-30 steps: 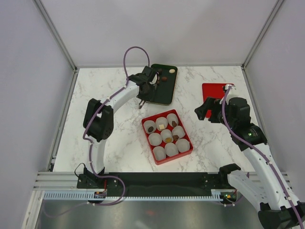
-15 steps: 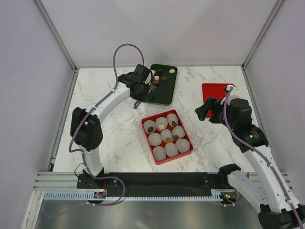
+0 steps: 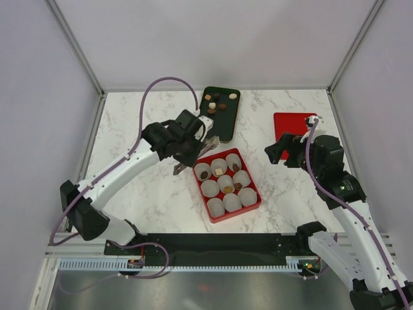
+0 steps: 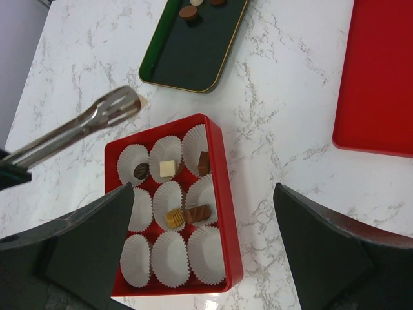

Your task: Pack the chocolate

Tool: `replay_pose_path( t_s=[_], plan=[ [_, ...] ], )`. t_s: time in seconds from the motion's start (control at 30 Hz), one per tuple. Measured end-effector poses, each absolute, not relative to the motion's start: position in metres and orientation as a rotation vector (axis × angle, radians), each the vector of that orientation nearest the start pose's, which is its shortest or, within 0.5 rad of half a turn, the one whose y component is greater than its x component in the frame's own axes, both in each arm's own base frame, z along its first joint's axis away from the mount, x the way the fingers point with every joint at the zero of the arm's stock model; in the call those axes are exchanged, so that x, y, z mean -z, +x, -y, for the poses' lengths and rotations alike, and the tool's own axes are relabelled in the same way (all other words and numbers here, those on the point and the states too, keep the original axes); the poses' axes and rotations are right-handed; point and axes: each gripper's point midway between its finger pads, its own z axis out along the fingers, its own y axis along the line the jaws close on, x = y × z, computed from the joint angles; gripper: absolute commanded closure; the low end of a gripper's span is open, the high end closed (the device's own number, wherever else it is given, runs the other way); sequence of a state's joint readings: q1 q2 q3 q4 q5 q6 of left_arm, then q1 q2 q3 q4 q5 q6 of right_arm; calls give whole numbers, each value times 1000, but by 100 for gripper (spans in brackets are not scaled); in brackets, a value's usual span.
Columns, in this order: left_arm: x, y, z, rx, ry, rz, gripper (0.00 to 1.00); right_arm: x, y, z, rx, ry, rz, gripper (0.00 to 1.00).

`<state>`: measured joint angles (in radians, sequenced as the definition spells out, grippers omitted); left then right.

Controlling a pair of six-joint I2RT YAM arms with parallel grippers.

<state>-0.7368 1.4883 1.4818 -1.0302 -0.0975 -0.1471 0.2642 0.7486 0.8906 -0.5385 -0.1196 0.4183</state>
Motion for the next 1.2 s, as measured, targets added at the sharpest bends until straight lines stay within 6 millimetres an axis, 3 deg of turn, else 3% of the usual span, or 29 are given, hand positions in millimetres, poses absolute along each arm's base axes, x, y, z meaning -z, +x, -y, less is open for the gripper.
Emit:
replay_pose_path(
  t_s=[0.17, 0.4, 0.87, 1.2],
  plan=[
    [-200, 203, 215, 235, 792, -2522, 66, -257, 253, -109, -567, 69, -2006, 2],
    [-189, 162, 190, 241, 773, -2585, 66, -261, 250, -109, -576, 64, -1994, 2],
    [-175, 133, 189, 325, 828, -2648, 66, -261, 250, -110, -580, 68, -1994, 2],
    [-174, 130, 190, 341, 839, -2658, 63, -260, 250, -110, -581, 67, -1996, 2]
  ],
)
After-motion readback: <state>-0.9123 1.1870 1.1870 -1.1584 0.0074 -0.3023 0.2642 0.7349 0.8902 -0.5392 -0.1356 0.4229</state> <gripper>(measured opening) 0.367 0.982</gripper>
